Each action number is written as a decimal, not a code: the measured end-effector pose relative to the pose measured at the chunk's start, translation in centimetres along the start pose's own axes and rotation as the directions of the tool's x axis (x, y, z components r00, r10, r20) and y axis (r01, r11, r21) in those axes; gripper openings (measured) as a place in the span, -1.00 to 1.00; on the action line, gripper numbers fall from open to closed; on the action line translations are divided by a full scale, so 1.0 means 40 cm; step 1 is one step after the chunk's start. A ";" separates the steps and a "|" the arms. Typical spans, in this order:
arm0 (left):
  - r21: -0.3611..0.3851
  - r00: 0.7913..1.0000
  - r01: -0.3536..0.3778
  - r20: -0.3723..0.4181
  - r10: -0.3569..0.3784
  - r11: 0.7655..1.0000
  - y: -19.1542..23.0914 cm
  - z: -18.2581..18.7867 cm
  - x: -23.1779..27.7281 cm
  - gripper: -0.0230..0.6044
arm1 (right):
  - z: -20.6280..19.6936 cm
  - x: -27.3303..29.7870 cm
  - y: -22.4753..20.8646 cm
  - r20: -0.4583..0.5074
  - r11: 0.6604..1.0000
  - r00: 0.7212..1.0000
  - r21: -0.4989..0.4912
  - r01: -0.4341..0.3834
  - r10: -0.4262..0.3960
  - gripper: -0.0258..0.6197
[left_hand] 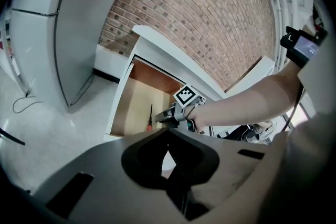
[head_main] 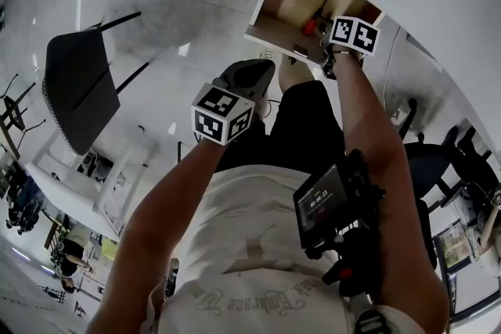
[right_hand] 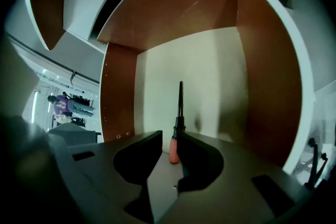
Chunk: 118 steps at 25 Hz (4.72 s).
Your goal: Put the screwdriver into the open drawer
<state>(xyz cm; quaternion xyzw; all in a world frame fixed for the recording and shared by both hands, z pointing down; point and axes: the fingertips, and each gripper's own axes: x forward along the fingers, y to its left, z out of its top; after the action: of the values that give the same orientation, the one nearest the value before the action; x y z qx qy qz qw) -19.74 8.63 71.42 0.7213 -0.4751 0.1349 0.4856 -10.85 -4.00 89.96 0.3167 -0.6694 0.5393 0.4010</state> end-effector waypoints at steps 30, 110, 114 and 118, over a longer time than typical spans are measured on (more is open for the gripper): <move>0.118 0.998 0.063 0.019 -0.065 0.991 -0.086 0.123 -0.156 -0.86 | 0.004 -0.381 0.136 0.318 0.986 0.941 0.074 -0.148 0.117 -0.82; 0.461 0.932 0.201 0.181 -0.314 0.864 -0.477 0.412 -0.314 -0.86 | -0.063 -1.086 0.375 0.656 0.923 0.677 -0.371 -0.096 0.334 -0.85; 0.463 0.932 0.209 0.172 -0.319 0.861 -0.477 0.404 -0.315 -0.86 | -0.070 -1.082 0.376 0.654 0.925 0.681 -0.370 -0.091 0.329 -0.85; 0.462 0.934 0.212 0.165 -0.318 0.861 -0.482 0.395 -0.310 -0.86 | -0.075 -1.084 0.374 0.652 0.922 0.682 -0.377 -0.087 0.331 -0.85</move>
<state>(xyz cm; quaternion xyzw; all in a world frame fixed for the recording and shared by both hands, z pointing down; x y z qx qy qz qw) -14.58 3.90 44.47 0.8811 -0.3823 0.0831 0.2657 -2.35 1.80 45.16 0.3503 -0.8802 0.3057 0.0949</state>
